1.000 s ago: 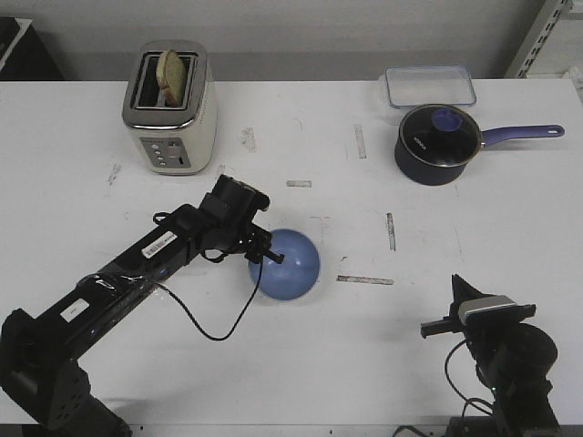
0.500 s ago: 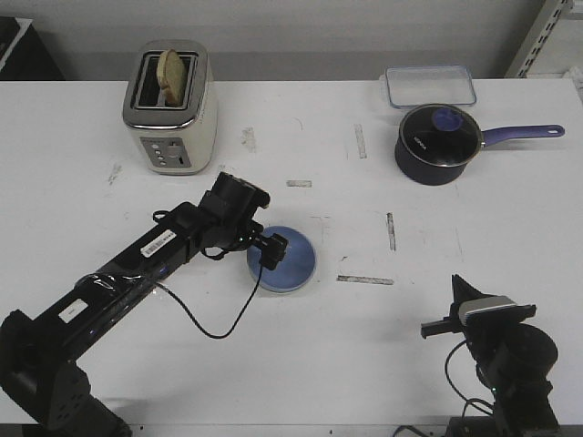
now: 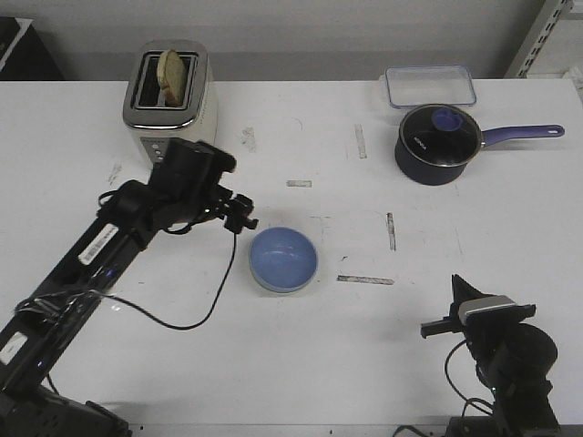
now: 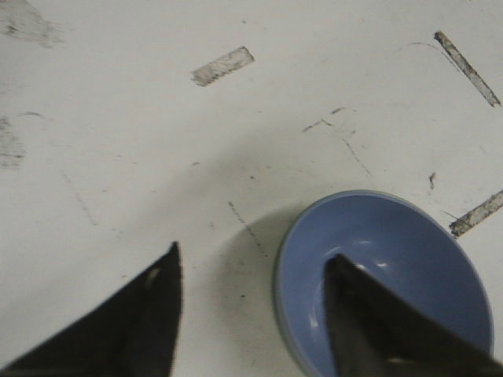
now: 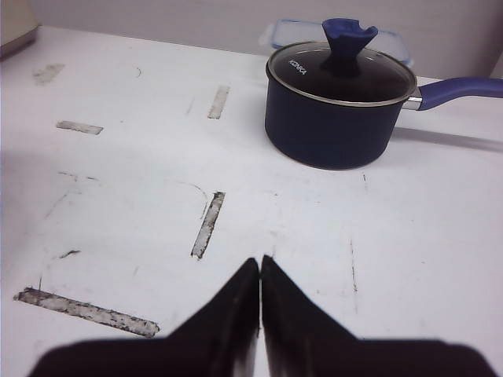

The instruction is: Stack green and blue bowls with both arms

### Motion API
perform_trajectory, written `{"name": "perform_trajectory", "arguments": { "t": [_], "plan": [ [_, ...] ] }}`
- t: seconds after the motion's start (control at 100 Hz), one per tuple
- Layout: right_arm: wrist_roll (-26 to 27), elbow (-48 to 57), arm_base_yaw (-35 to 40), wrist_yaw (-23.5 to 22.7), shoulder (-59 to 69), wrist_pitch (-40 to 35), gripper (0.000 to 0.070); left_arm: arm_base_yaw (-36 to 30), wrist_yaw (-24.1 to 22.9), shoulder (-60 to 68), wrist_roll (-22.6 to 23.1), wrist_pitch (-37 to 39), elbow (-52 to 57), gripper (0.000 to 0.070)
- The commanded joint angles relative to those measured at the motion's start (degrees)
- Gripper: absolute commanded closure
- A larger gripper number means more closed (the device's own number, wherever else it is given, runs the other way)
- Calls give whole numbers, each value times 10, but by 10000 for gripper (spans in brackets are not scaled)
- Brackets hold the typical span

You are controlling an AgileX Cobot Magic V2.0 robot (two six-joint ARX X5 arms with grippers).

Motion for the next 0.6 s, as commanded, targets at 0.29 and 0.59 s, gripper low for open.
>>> {"name": "perform_trajectory", "arguments": {
  "t": [0.29, 0.59],
  "plan": [
    [0, 1, 1, -1, 3, 6, 700, 130, -67, -163, 15, 12, -54, 698],
    [0, 1, 1, -1, 3, 6, 700, 230, -86, -380, 0, 140, -291, 698]
  ]
}}
